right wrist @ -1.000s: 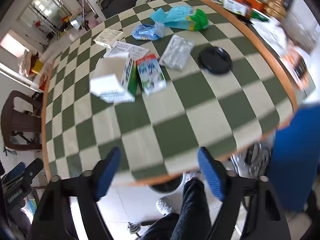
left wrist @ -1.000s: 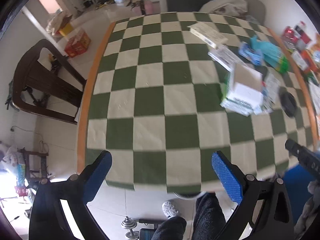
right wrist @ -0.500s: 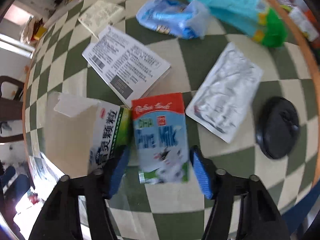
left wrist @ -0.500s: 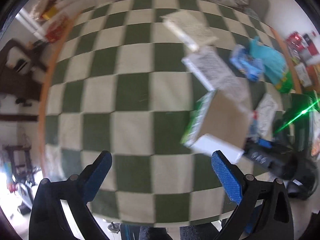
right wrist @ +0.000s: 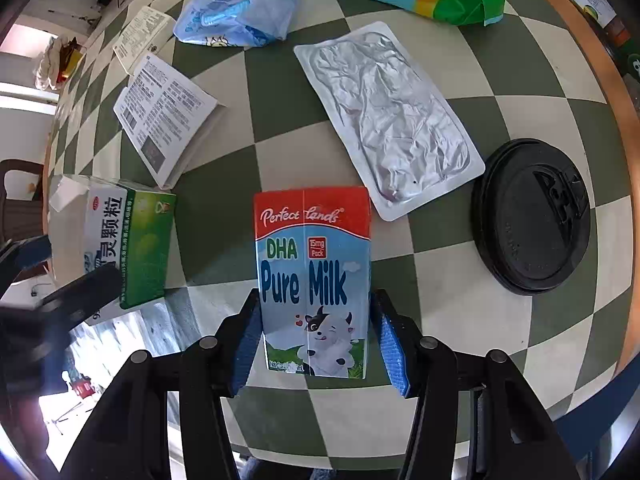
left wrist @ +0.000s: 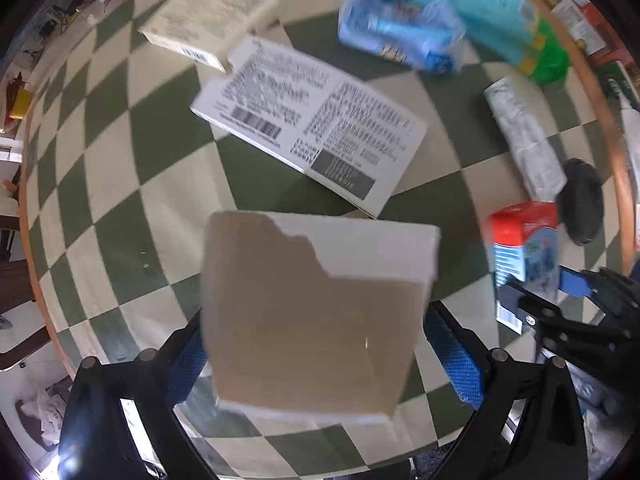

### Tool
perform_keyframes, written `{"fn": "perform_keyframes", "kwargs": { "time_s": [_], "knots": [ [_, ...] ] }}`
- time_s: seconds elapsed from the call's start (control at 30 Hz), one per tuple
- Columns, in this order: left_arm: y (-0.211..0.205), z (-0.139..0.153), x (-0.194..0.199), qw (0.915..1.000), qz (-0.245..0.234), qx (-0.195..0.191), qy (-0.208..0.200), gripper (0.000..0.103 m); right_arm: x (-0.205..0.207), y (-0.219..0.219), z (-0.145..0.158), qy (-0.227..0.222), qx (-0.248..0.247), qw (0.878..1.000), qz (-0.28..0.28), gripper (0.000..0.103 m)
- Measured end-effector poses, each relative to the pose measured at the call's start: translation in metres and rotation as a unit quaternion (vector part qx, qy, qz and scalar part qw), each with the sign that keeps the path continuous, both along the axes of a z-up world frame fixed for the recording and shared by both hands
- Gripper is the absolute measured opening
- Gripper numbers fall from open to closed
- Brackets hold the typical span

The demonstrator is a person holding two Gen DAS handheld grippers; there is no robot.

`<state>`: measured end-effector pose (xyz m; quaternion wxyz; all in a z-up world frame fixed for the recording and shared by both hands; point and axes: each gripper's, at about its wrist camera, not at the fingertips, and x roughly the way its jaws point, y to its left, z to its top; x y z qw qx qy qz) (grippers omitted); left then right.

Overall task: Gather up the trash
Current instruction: 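Grasp the green medicine box with the left tool while the right tool grasps the Pure Milk carton, then move both items over the bin and open both tools to drop them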

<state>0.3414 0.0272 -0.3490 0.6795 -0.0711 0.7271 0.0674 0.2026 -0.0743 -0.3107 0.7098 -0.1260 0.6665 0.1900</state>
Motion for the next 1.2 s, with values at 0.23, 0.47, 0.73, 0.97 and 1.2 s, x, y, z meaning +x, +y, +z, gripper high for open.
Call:
{"fn": "perform_keyframes", "kwargs": {
  "time_s": [0.23,0.47,0.73,0.97,1.2],
  "knots": [
    [0.007,0.007,-0.007,0.9987,0.038,-0.009,-0.033,0.073,-0.004,0.009,-0.004,-0.012,-0.021,1.0,0.012,0.055],
    [0.011,0.029,-0.05,0.995,0.066,0.009,-0.074,0.072,-0.037,0.014,-0.004,-0.037,-0.008,0.999,0.005,0.055],
    [0.013,0.051,-0.137,0.9875,0.079,0.025,-0.134,0.072,-0.101,0.008,0.022,-0.077,0.024,0.997,-0.012,0.054],
    [0.011,0.059,-0.248,0.982,0.097,-0.009,-0.162,0.072,-0.193,-0.011,0.043,-0.1,0.056,0.993,-0.031,0.054],
    [-0.009,0.033,-0.357,0.9776,0.13,-0.093,-0.136,0.072,-0.311,-0.066,0.013,-0.061,0.083,0.993,-0.062,0.054]
  ]
}}
